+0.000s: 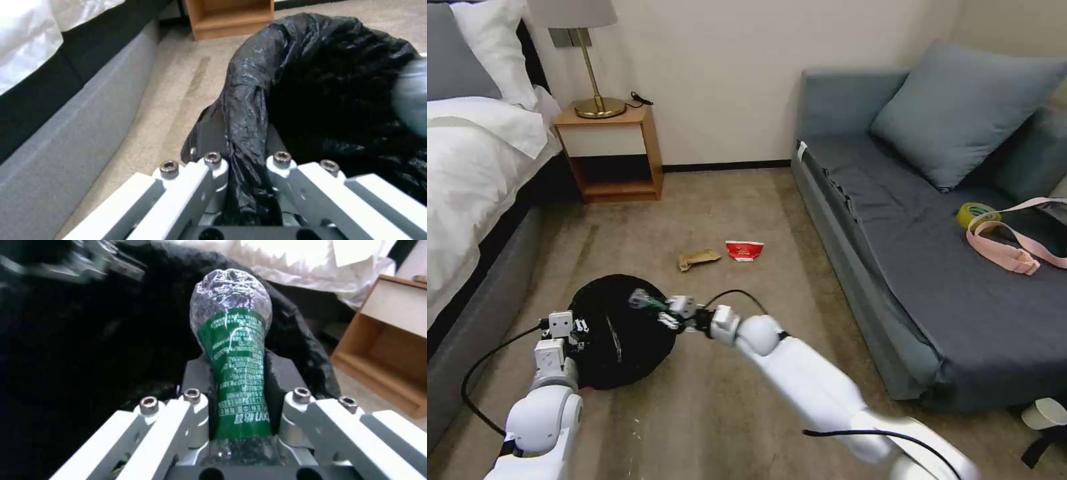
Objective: Pick up the trash bin, then pick up the garbage on the floor and place it into the trash bin.
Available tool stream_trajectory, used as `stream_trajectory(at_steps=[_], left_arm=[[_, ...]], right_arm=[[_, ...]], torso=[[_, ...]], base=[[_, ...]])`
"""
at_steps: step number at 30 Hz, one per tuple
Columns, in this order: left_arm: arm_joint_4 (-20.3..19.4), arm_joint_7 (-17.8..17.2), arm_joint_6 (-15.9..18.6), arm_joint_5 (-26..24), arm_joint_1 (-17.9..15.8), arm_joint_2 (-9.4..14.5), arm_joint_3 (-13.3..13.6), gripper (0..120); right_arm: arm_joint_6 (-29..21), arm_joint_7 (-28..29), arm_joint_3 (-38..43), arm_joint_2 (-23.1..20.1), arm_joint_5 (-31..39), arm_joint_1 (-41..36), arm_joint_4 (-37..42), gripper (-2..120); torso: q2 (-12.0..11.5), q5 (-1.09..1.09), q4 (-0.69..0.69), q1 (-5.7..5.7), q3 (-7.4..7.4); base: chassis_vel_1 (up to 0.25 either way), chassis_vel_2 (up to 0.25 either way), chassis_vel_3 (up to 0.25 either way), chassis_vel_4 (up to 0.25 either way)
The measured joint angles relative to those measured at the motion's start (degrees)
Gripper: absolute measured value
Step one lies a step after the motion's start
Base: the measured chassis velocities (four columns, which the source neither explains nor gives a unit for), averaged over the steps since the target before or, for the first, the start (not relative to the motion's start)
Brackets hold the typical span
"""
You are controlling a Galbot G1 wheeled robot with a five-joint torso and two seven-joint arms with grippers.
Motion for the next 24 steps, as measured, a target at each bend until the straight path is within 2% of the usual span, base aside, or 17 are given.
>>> stream_trajectory(at_steps=[3, 8, 11, 12, 16, 17, 20, 22, 24], left_arm=[[-0.03, 0.05, -0.05, 0.0, 0.2, -0.23, -0.05, 4], [0.76, 0.19, -0.45, 0.0, 0.1, -0.52, -0.15, 4], [1.22, 0.23, -0.56, 0.0, -0.02, -0.82, 0.02, 4], [1.22, 0.23, -0.56, 0.0, -0.02, -0.82, 0.02, 4], [1.43, 0.31, -0.58, 0.19, -0.36, -1.13, 0.47, 4], [1.43, 0.31, -0.58, 0.19, -0.36, -1.13, 0.47, 4], [2.06, 0.4, -0.59, 0.75, -0.94, -1.2, 1.4, 4], [2.09, 0.4, -0.59, 0.8, -1.01, -1.21, 1.47, 4], [2.11, 0.44, -0.54, 0.85, -1.25, -1.25, 1.66, 4]], right_arm=[[1.62, 2.06, -0.11, 0.52, -1.24, 0.45, -4.13, 18], [2.6, 4.46, -0.01, 0.49, -2.69, -0.13, -5.18, 22], [2.68, 6.34, -0.19, 0.4, -3.76, -1.24, -4.26, 35], [2.68, 6.34, -0.19, 0.4, -3.76, -1.24, -4.26, 35], [2.45, 6.36, -0.53, 0.31, -4.12, -1.59, -2.66, 50], [2.45, 6.36, -0.53, 0.31, -4.12, -1.59, -2.66, 50], [1.05, 5.6, -1.97, 0.25, -2.97, -1.6, 1.18, 69], [0.63, 5.61, -2.32, 0.21, -2.64, -1.6, 2.02, 71], [-0.45, 5.75, -3.55, 0.22, -1.55, -1.6, 4.74, 83]], torso=[[0.0, -0.02, -0.04, 0.0, 0.0], [0.01, -0.01, -0.06, 0.0, 0.0], [0.01, -0.01, -0.04, 0.0, 0.0], [0.01, -0.01, -0.04, 0.0, 0.0], [0.0, -0.01, -0.05, 0.0, 0.0], [0.0, -0.01, -0.05, 0.0, 0.0], [0.01, 0.0, -0.04, 0.0, 0.0], [0.01, 0.0, -0.04, 0.0, 0.0], [0.01, 0.0, -0.04, 0.0, 0.0]], base=[[0.0, 0.0, 0.0, 0.0], [0.0, 0.0, 0.0, 0.0], [0.0, 0.0, 0.0, 0.0], [0.0, 0.0, 0.0, 0.0], [0.0, 0.0, 0.0, 0.0], [0.0, 0.0, 0.0, 0.0], [0.0, 0.0, 0.0, 0.0], [0.0, 0.0, 0.0, 0.0], [0.0, 0.0, 0.0, 0.0]])
